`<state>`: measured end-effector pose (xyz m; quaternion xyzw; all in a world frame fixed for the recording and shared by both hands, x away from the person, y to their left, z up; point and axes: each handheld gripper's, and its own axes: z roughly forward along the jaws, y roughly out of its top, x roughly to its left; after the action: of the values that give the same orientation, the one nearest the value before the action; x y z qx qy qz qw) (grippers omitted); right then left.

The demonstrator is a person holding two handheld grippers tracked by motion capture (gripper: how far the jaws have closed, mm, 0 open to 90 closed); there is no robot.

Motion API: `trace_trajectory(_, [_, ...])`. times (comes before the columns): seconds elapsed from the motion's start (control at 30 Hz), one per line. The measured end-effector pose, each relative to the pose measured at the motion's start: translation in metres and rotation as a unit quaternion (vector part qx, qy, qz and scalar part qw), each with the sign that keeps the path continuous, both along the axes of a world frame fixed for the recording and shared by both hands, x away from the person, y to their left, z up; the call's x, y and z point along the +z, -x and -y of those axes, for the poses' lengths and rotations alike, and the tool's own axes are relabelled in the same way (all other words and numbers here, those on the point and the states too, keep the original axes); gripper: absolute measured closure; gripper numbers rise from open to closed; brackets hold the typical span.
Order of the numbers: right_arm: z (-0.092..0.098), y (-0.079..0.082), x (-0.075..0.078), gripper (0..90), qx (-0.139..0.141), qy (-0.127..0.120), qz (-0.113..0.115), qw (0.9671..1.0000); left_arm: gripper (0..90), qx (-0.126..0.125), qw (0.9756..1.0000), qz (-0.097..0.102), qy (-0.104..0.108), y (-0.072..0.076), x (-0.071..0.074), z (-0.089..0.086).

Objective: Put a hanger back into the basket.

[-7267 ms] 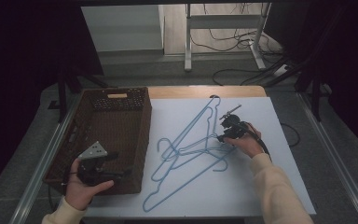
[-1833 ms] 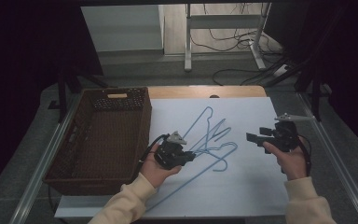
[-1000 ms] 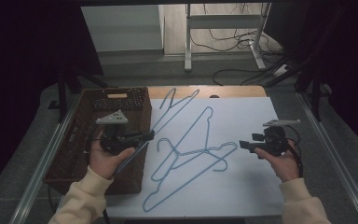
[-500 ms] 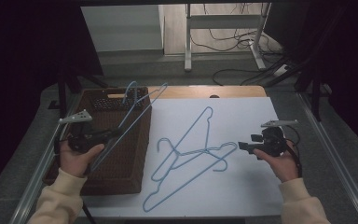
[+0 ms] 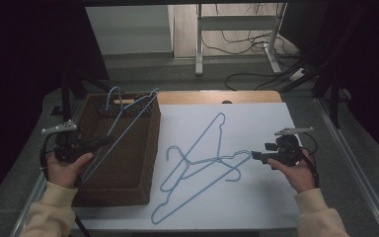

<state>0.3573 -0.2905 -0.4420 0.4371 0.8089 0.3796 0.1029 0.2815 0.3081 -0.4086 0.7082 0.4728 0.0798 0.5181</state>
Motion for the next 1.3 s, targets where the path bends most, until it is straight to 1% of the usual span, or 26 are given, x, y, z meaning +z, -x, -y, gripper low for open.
trace_trajectory(0.17, [-0.001,0.000,-0.001,27.5,0.000,0.001,-0.003,1.0000,86.6,0.006,1.0000,0.004,0.001,0.005,-0.001,-0.008])
trace_trajectory(0.27, [-0.001,0.000,-0.001,26.8,0.006,-0.001,-0.002,1.0000,86.6,0.004,1.0000,0.004,-0.001,0.008,-0.001,-0.010])
trace_trajectory(0.37, [-0.001,0.000,-0.001,26.4,0.006,-0.001,-0.003,1.0000,86.6,0.004,1.0000,0.006,-0.002,0.011,-0.001,-0.012])
trace_trajectory(0.4, [-0.001,0.000,-0.001,26.4,0.006,-0.001,-0.004,1.0000,86.5,0.004,1.0000,0.004,-0.008,0.014,-0.001,-0.013])
trace_trajectory(0.43, [-0.001,0.000,-0.002,26.3,0.007,-0.002,-0.004,1.0000,86.5,0.005,0.9998,-0.001,-0.018,0.014,-0.003,-0.013])
trace_trajectory(0.47, [-0.001,0.000,-0.002,26.3,0.007,-0.002,-0.005,1.0000,86.5,0.007,0.9997,-0.005,-0.021,0.014,-0.005,-0.014])
trace_trajectory(0.53, [-0.002,0.000,-0.002,26.3,0.010,-0.005,-0.008,0.9999,86.5,0.007,0.9997,-0.015,-0.020,0.011,-0.009,-0.016])
trace_trajectory(0.6, [-0.003,0.000,-0.003,26.3,0.011,-0.002,-0.010,0.9999,86.5,0.003,0.9995,-0.023,-0.022,0.006,-0.014,-0.016])
trace_trajectory(0.63, [-0.003,0.000,-0.003,26.4,0.013,-0.002,-0.011,0.9999,86.5,0.003,0.9995,-0.023,-0.022,0.006,-0.014,-0.016])
trace_trajectory(0.7, [-0.004,0.000,-0.004,26.4,0.015,0.000,-0.013,0.9998,86.5,-0.003,0.9992,-0.034,-0.021,-0.002,-0.018,-0.015])
trace_trajectory(0.73, [-0.004,0.000,-0.004,26.4,0.015,0.000,-0.013,0.9998,86.5,-0.003,0.9992,-0.034,-0.021,-0.002,-0.018,-0.015])
trace_trajectory(0.77, [-0.005,-0.001,-0.004,26.4,0.016,0.000,-0.015,0.9998,86.5,-0.006,0.9988,-0.044,-0.021,-0.007,-0.021,-0.014])
trace_trajectory(0.83, [-0.005,-0.001,-0.005,26.4,0.016,0.001,-0.015,0.9998,86.5,-0.003,0.9981,-0.055,-0.025,-0.012,-0.024,-0.015])
trace_trajectory(0.87, [-0.004,-0.001,-0.005,26.4,0.016,0.002,-0.015,0.9998,86.5,-0.003,0.9981,-0.055,-0.025,-0.012,-0.024,-0.015])
trace_trajectory(0.9, [-0.004,0.000,-0.005,26.4,0.016,0.002,-0.015,0.9998,86.4,0.002,0.9969,-0.070,-0.035,-0.017,-0.029,-0.016])
trace_trajectory(0.93, [-0.004,0.000,-0.005,26.4,0.016,0.003,-0.015,0.9998,86.5,0.007,0.9959,-0.080,-0.043,-0.020,-0.032,-0.017])
trace_trajectory(1.0, [-0.004,0.000,-0.005,26.4,0.016,0.001,-0.017,0.9997,86.5,0.013,0.9944,-0.092,-0.050,-0.023,-0.037,-0.019])
trace_trajectory(1.07, [-0.004,0.000,-0.004,26.4,0.017,0.001,-0.016,0.9997,86.2,0.025,0.9937,-0.098,-0.048,-0.024,-0.040,-0.023])
trace_trajectory(1.13, [-0.004,0.000,-0.005,26.4,0.017,0.002,-0.017,0.9997,85.9,0.048,0.9921,-0.101,-0.059,-0.024,-0.041,-0.026])
trace_trajectory(1.17, [-0.004,0.000,-0.005,26.4,0.017,0.003,-0.017,0.9997,85.2,0.064,0.9899,-0.106,-0.070,-0.025,-0.042,-0.028])
trace_trajectory(1.2, [-0.004,0.000,-0.005,26.4,0.018,0.003,-0.018,0.9997,82.3,0.082,0.9863,-0.113,-0.089,-0.025,-0.043,-0.029])
trace_trajectory(1.23, [-0.004,0.000,-0.005,26.5,0.020,0.004,-0.020,0.9996,77.9,0.099,0.9819,-0.121,-0.106,-0.026,-0.044,-0.030])
trace_trajectory(1.3, [-0.005,0.000,-0.006,26.6,0.026,0.008,-0.023,0.9994,66.1,0.126,0.9756,-0.131,-0.124,-0.028,-0.047,-0.032])
